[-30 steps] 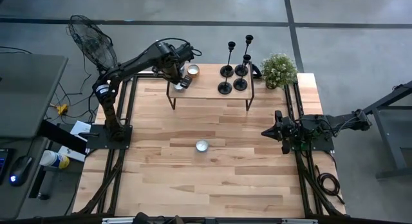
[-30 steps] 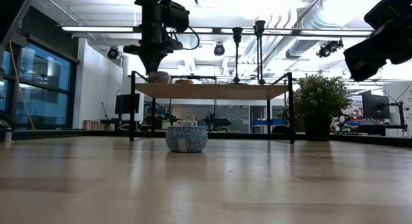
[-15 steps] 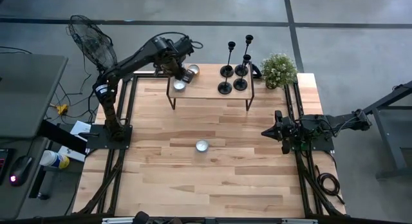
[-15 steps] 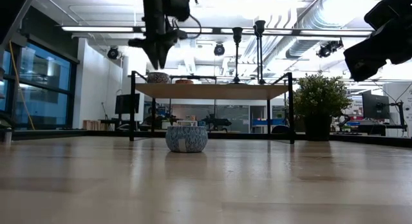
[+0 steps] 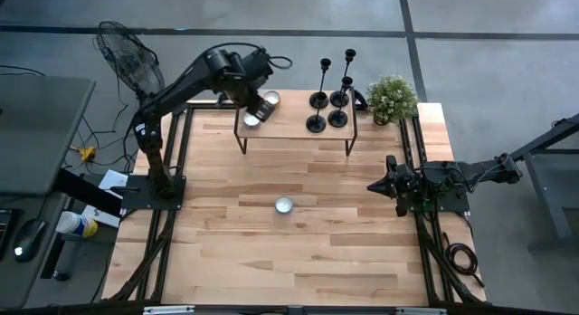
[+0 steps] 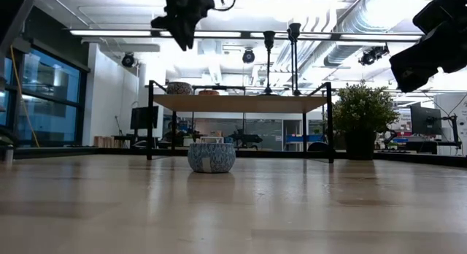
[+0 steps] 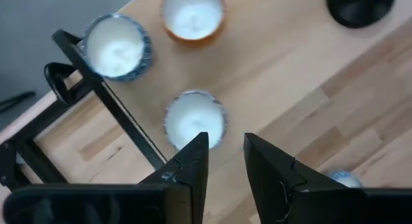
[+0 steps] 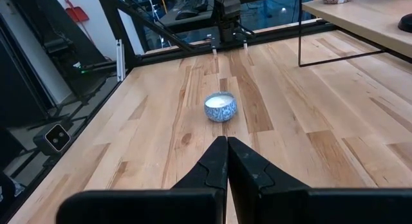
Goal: Pick & Place candle stick holders
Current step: Put the light blue scented candle on the shelf
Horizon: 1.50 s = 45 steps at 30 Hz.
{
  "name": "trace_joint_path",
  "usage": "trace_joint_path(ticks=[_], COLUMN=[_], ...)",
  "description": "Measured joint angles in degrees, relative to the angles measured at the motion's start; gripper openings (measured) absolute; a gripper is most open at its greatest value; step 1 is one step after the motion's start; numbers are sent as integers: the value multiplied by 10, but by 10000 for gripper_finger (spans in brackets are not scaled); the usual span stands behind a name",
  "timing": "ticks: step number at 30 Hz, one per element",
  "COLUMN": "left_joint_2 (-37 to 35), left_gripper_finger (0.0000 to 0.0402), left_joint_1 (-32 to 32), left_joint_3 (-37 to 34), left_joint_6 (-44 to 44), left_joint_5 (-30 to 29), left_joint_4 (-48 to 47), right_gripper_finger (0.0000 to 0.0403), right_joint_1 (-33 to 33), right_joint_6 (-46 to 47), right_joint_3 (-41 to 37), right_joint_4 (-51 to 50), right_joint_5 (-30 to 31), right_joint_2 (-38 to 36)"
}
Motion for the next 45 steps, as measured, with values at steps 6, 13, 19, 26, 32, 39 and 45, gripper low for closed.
trace_joint_path(ticks=[6, 13, 19, 26, 32, 39, 45], left_joint_2=[0, 0, 0, 0, 0, 1, 0], left_gripper_finger=[95, 95, 95, 95, 95, 95, 95], left_joint_1=[-52, -132, -187, -241, -279, -323, -363], left_joint_3=[3, 2, 2, -9, -68, -129, -172], left_joint_6=[-47, -106, -137, -172, -218, -273, -338], left_joint_5=[-12, -26, -61, -86, -91, -83, -83], left_joint_4=[-14, -12, -12, -11, -11, 24, 46], right_gripper_finger=[0, 0, 0, 0, 0, 0, 0], right_joint_1=[0, 0, 0, 0, 0, 0, 0], right_joint_6=[1, 0, 0, 0, 0, 0, 0], right_joint_3=[0, 0, 0, 0, 0, 0, 0], right_joint_4=[0, 0, 0, 0, 0, 0, 0], right_joint_5=[0, 0, 0, 0, 0, 0, 0], right_joint_2=[0, 0, 0, 0, 0, 0, 0])
